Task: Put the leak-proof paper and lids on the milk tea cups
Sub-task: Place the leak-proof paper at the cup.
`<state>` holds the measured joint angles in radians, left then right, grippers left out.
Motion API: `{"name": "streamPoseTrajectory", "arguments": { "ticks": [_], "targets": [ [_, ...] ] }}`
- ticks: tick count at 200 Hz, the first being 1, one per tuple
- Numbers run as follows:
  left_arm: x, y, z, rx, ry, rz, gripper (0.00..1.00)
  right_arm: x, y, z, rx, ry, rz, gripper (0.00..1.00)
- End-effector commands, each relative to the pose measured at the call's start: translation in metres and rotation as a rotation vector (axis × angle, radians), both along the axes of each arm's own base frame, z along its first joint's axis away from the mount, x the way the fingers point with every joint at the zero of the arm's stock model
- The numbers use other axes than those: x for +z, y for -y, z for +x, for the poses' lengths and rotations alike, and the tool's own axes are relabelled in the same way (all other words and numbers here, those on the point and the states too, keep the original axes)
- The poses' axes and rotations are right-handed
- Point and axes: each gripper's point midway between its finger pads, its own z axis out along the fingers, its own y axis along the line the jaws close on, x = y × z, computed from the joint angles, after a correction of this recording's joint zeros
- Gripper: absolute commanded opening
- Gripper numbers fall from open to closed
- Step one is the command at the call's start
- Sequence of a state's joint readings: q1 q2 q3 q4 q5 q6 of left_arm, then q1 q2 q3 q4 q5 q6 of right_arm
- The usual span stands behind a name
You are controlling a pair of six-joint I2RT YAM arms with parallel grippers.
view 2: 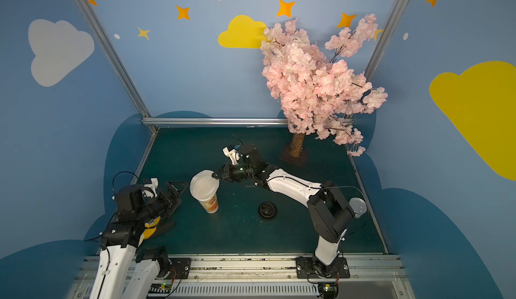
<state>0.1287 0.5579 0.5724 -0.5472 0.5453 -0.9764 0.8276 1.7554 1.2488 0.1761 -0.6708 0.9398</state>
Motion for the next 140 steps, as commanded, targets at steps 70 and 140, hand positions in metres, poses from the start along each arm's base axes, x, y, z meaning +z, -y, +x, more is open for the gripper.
{"name": "streamPoseTrajectory", "arguments": {
  "ticks": [70, 140],
  "targets": [
    [-0.004, 0.011, 0.005, -0.044, 0.019, -0.082, 1.0, -0.005, -0.009, -0.003, 0.018, -0.005, -0.013, 0.0],
    [-0.006, 0.011, 0.006, -0.054, 0.012, -0.083, 1.0, -0.011, -0.005, 0.0, 0.003, 0.011, -0.051, 0.12]
  ]
}}
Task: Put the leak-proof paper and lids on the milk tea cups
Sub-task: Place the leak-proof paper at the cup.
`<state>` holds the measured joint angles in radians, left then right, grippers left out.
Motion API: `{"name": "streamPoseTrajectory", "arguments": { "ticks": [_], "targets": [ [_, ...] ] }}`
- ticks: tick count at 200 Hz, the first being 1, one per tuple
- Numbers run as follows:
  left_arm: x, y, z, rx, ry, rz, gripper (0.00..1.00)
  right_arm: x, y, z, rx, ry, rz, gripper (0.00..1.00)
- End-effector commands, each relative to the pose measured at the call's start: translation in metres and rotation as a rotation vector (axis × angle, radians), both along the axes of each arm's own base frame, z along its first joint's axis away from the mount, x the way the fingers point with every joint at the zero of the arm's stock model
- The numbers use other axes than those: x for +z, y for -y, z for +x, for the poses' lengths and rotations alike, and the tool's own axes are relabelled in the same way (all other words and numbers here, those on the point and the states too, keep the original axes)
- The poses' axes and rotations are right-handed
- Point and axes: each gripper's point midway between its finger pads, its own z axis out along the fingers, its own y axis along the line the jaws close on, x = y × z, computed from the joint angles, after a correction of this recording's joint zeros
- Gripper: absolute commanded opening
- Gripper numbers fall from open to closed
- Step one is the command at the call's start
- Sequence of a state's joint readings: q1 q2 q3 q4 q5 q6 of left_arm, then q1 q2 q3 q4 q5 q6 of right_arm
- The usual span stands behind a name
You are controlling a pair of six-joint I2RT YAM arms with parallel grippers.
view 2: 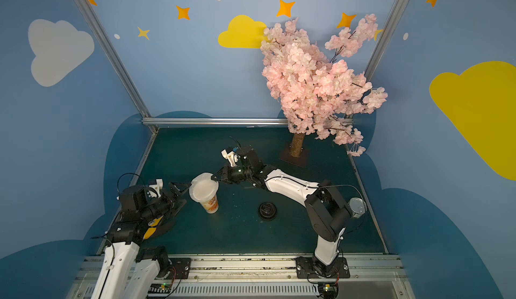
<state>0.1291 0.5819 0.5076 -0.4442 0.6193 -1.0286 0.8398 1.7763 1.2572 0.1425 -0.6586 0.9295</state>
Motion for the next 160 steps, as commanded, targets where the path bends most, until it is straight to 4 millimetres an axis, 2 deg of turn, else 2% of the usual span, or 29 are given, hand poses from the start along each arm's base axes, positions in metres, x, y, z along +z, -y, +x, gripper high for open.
{"name": "streamPoseTrajectory", "arguments": {
  "ticks": [1, 39, 111, 137, 160],
  "targets": [
    [0.004, 0.002, 0.001, -0.017, 0.021, -0.006, 1.0, 0.002, -0.002, 0.003, -0.001, 0.028, -0.015, 0.13],
    [0.005, 0.002, 0.001, -0.019, 0.026, -0.006, 1.0, 0.008, 0.0, 0.0, 0.005, 0.049, -0.014, 0.28],
    [0.006, 0.003, 0.003, -0.023, 0.032, -0.008, 0.99, 0.015, 0.01, 0.002, -0.024, 0.125, -0.065, 0.46],
    [0.006, 0.003, 0.004, -0.026, 0.035, -0.01, 0.99, 0.015, 0.018, 0.008, -0.047, 0.158, -0.102, 0.46],
    [0.007, 0.004, 0.004, -0.031, 0.038, -0.01, 0.99, 0.012, 0.023, 0.01, -0.057, 0.161, -0.123, 0.34]
  ]
}}
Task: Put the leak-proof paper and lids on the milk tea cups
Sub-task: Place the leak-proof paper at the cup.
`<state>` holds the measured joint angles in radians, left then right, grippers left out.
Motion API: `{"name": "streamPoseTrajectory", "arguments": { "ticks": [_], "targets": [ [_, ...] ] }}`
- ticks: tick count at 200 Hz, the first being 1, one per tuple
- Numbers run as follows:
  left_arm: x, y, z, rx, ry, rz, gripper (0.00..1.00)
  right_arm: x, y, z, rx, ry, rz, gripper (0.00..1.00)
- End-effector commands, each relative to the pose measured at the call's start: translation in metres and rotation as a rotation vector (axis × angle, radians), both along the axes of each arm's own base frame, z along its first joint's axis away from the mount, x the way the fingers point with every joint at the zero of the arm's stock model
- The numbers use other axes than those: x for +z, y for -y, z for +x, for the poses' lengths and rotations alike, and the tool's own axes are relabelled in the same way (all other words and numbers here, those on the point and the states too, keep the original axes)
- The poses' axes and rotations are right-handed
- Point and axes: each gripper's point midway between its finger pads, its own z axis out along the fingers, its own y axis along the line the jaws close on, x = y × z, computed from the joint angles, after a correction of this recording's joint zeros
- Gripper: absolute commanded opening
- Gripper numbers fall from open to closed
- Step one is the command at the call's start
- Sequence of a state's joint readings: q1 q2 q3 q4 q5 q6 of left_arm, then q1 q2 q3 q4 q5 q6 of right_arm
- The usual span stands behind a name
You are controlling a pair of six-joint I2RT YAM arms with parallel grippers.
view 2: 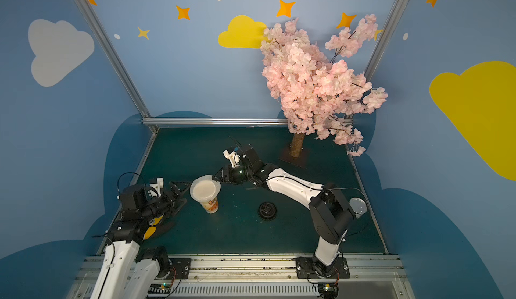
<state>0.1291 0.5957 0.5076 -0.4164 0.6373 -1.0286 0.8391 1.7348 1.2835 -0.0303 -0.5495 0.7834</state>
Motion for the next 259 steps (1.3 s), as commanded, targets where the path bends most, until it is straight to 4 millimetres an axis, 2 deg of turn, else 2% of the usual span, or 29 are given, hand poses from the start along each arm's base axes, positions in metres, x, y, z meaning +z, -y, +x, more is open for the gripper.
{"name": "streamPoseTrajectory", "arguments": {
  "ticks": [1, 42, 147, 188, 219, 237, 259],
  "targets": [
    [0.004, 0.002, 0.001, -0.016, 0.023, -0.001, 0.99, 0.018, 0.007, 0.004, -0.016, 0.056, -0.007, 0.33],
    [0.004, 0.002, 0.001, -0.019, 0.025, -0.002, 0.99, 0.009, 0.005, 0.001, -0.003, 0.031, -0.023, 0.17],
    [0.005, 0.002, 0.001, -0.021, 0.029, -0.003, 0.99, 0.005, -0.006, -0.01, 0.051, -0.003, -0.015, 0.03],
    [0.005, 0.003, 0.001, -0.023, 0.029, -0.004, 0.99, 0.004, -0.007, -0.01, 0.052, -0.005, -0.015, 0.05],
    [0.005, 0.002, 0.001, -0.02, 0.03, -0.002, 0.99, 0.013, -0.002, -0.008, 0.035, 0.035, -0.017, 0.24],
    [0.006, 0.001, 0.001, -0.013, 0.031, 0.003, 0.99, 0.024, 0.01, -0.002, 0.005, 0.083, -0.032, 0.3],
    [0.007, -0.003, 0.0, 0.01, 0.035, 0.028, 0.99, 0.029, 0.038, 0.004, -0.041, 0.16, -0.107, 0.32]
  ]
}}
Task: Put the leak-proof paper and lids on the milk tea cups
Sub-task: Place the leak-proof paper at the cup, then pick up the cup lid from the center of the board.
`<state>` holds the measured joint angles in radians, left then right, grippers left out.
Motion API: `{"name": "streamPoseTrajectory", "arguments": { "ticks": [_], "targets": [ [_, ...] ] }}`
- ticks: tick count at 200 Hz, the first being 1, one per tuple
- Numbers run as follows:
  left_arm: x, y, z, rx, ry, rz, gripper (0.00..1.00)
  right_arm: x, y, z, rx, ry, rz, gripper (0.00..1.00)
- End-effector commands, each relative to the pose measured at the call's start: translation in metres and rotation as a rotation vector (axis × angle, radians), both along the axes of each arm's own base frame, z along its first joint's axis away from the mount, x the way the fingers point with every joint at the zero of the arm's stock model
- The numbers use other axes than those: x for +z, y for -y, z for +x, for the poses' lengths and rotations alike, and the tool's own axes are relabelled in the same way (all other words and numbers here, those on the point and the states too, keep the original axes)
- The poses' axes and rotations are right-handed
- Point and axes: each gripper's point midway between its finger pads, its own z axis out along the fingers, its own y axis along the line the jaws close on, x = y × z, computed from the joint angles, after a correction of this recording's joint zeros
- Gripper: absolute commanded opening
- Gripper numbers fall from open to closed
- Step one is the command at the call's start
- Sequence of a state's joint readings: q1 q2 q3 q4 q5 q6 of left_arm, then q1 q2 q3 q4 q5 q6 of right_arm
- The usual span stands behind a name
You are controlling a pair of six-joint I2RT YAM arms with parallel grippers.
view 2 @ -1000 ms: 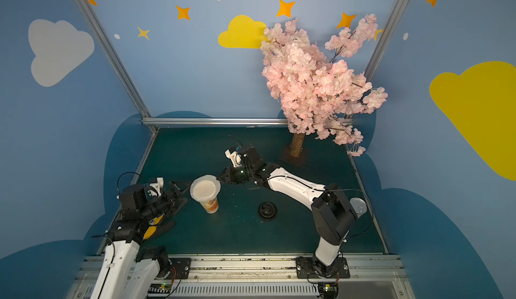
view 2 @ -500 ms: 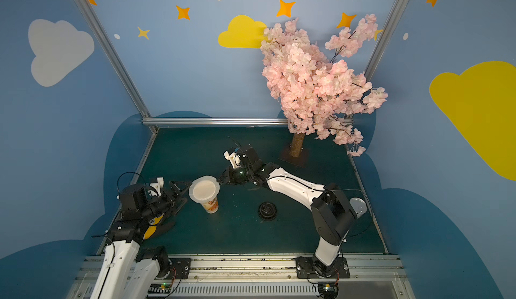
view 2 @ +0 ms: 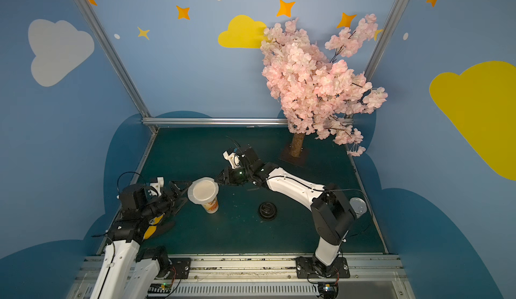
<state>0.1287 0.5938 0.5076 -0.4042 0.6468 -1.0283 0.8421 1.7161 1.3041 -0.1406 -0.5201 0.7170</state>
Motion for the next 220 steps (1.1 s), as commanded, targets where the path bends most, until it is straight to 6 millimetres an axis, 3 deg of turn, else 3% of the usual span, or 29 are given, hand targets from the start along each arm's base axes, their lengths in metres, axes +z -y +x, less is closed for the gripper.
{"name": "streamPoseTrajectory", "arguments": {
  "ticks": [1, 22, 45, 69, 75, 82, 110, 155, 220],
  "targets": [
    [0.004, -0.005, -0.001, 0.021, 0.02, 0.034, 0.99, 0.033, 0.031, 0.008, -0.05, 0.145, -0.047, 0.32],
    [0.004, -0.014, -0.003, 0.063, 0.013, 0.097, 0.99, -0.002, 0.089, 0.005, -0.105, 0.24, -0.36, 0.35],
    [-0.007, -0.033, -0.005, 0.153, -0.028, 0.178, 0.99, -0.042, 0.162, -0.01, -0.156, 0.222, -0.673, 0.45],
    [-0.022, -0.052, 0.0, 0.236, -0.064, 0.209, 0.99, -0.072, 0.203, -0.036, -0.163, 0.142, -0.818, 0.61],
    [-0.028, -0.057, 0.003, 0.256, -0.076, 0.204, 0.99, -0.079, 0.206, -0.042, -0.15, 0.117, -0.833, 0.75],
    [-0.035, -0.062, 0.005, 0.273, -0.094, 0.19, 0.99, -0.086, 0.21, -0.047, -0.14, 0.09, -0.846, 0.79],
    [-0.059, -0.08, 0.01, 0.337, -0.148, 0.162, 0.98, -0.108, 0.213, -0.056, -0.123, 0.037, -0.873, 0.8],
    [-0.084, -0.078, 0.007, 0.315, -0.199, 0.15, 0.96, -0.135, 0.204, -0.051, -0.094, 0.013, -0.875, 0.84],
    [-0.096, -0.073, 0.002, 0.294, -0.221, 0.128, 0.91, -0.159, 0.204, -0.04, -0.091, 0.02, -0.93, 0.84]
  ]
}}
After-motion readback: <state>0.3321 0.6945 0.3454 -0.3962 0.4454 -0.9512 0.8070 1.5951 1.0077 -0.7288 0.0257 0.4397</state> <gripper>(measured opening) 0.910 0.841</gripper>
